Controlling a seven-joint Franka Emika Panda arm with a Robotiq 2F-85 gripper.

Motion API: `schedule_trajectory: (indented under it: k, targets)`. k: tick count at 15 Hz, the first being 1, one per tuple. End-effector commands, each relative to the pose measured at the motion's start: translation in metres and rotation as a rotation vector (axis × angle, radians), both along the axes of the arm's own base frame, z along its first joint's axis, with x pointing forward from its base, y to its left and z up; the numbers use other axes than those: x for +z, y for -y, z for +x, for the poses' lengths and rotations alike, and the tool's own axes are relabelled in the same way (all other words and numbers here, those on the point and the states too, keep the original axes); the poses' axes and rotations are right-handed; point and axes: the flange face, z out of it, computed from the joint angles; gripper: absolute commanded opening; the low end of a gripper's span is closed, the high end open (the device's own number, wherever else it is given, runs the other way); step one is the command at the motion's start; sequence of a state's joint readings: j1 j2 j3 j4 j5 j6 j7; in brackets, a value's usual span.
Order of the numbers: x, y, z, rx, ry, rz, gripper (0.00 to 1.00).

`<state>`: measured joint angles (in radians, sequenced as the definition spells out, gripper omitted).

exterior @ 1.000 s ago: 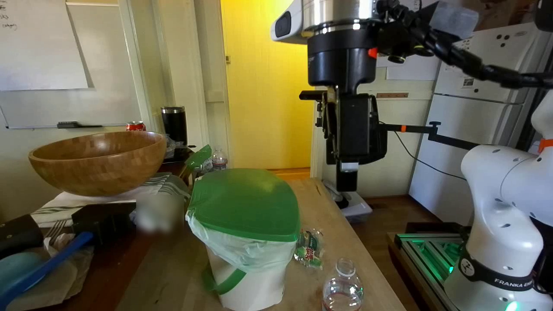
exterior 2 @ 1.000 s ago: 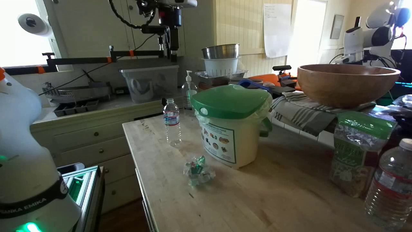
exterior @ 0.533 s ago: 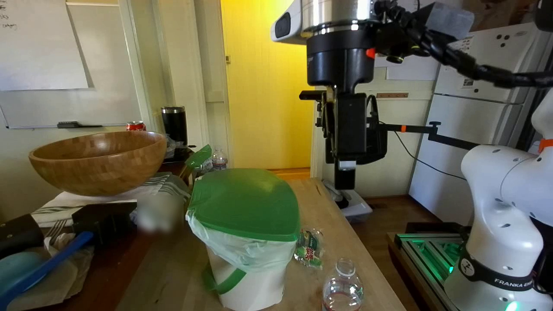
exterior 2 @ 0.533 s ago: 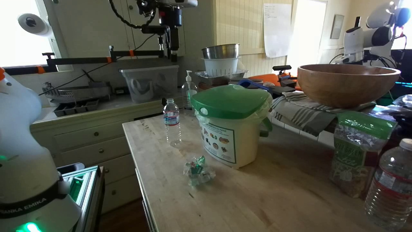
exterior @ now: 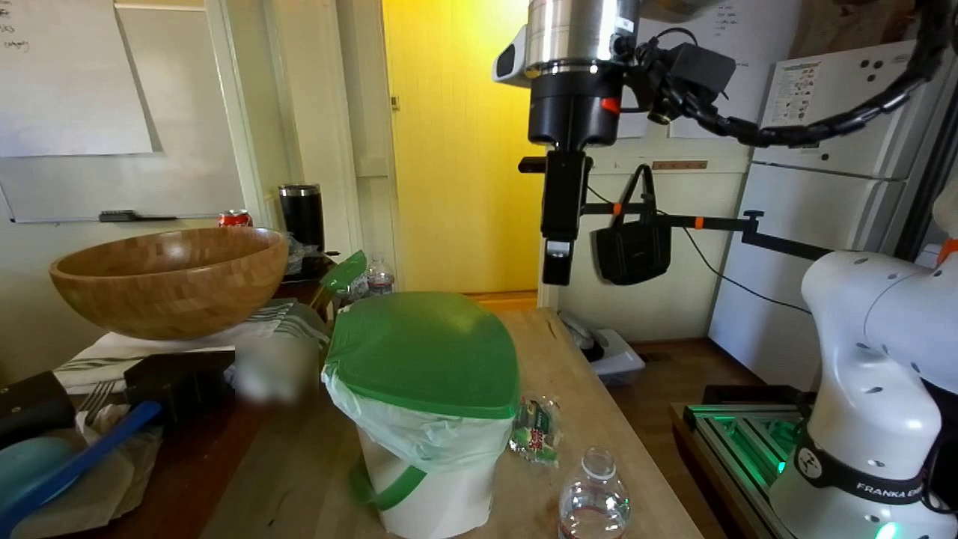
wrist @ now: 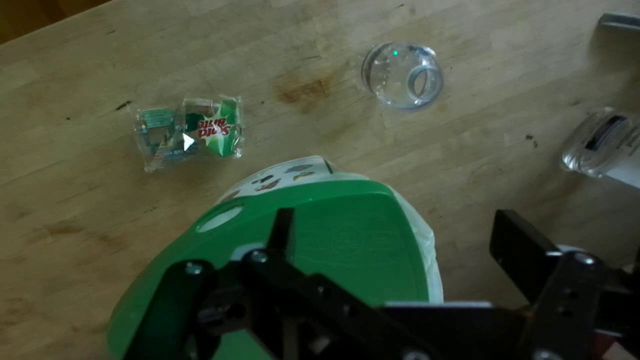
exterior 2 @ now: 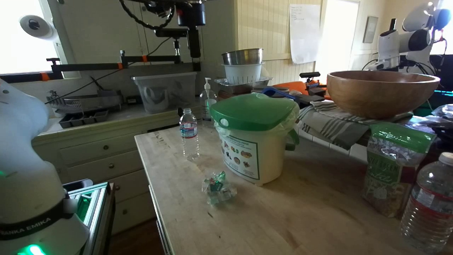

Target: Open the bin and remove a bottle from the bin

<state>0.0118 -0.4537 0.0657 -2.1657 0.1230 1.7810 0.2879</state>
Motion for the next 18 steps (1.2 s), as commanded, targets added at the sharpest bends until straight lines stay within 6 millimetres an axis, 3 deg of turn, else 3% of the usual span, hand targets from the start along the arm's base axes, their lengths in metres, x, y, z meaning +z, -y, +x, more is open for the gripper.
schedule_trajectory:
  k: [1,7,18]
  targets:
    - [-0.013,0.024,-0.016,-0.038,0.133,0.041,1.0]
    - [-0.043,0.06,-0.021,-0.111,0.318,0.126,1.0]
    - [-0.091,0.137,-0.033,-0.379,0.375,0.357,1.0]
